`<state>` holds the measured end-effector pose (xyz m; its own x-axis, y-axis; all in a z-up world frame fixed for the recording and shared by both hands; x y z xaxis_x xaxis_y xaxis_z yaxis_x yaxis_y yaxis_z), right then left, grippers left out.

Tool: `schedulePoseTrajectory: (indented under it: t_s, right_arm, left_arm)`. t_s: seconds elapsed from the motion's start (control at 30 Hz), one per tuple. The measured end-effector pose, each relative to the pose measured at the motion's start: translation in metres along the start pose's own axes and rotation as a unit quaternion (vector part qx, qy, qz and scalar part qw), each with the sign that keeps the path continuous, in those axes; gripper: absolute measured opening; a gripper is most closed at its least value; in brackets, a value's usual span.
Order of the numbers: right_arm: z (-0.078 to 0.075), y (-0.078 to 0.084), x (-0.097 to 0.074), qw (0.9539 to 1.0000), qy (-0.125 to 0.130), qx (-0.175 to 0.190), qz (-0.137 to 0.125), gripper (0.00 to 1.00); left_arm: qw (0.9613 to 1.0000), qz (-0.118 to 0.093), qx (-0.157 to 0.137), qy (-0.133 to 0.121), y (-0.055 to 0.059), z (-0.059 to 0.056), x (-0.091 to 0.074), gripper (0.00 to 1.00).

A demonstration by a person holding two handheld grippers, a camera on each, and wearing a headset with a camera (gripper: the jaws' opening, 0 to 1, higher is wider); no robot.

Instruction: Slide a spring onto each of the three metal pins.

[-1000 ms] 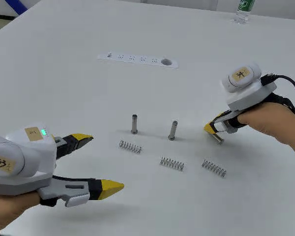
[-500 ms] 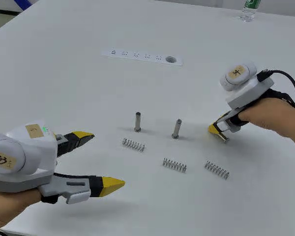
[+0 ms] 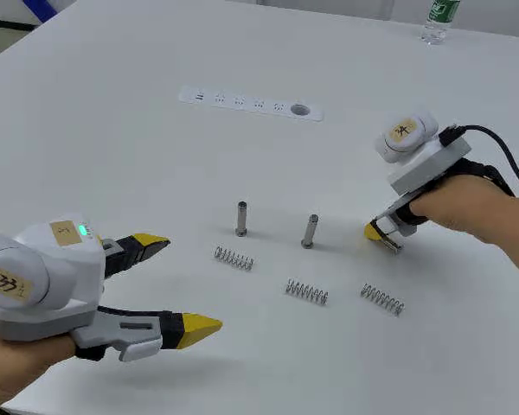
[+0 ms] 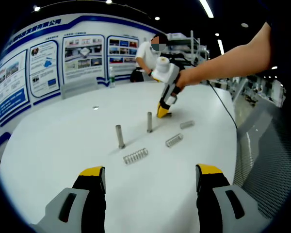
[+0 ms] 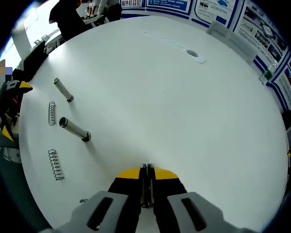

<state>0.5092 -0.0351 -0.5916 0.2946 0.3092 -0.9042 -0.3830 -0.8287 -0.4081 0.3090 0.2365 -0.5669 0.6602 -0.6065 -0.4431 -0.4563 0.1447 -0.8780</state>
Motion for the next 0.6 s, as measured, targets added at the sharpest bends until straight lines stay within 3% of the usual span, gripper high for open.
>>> schedulePoseTrajectory:
  t_s: [0.1,0.33,0.6]
  right_arm:
    - [0.002,0.004,-0.003,0.9999,0.013,-0.001,-0.009,0.09]
    - [0.006,0.004,-0.021,0.9993,0.014,0.008,-0.034,0.09]
    - [0.013,0.010,-0.039,0.9974,0.025,0.024,-0.063,0.09]
  left_arm:
    - [1.0000,0.000,0.000,-0.002,0.000,0.001,-0.002,0.77]
    - [1.0000,-0.003,-0.001,-0.004,-0.003,0.004,-0.002,0.76]
    - [1.0000,-0.009,0.005,0.001,-0.009,0.000,-0.001,0.76]
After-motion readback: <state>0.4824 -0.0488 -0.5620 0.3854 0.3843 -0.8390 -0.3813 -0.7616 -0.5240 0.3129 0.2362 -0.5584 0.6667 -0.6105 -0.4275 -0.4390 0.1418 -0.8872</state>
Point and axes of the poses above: the centre of the closed fingertips' face, and the gripper's own axes: x roughly forward along the fingers, z roughly to its left, y roughly out of its underside, the point moved 8 cm from there along -x, roughly backward along the fingers, and after that the axes turned 10 degrees about -x, right-handed, at the moved point
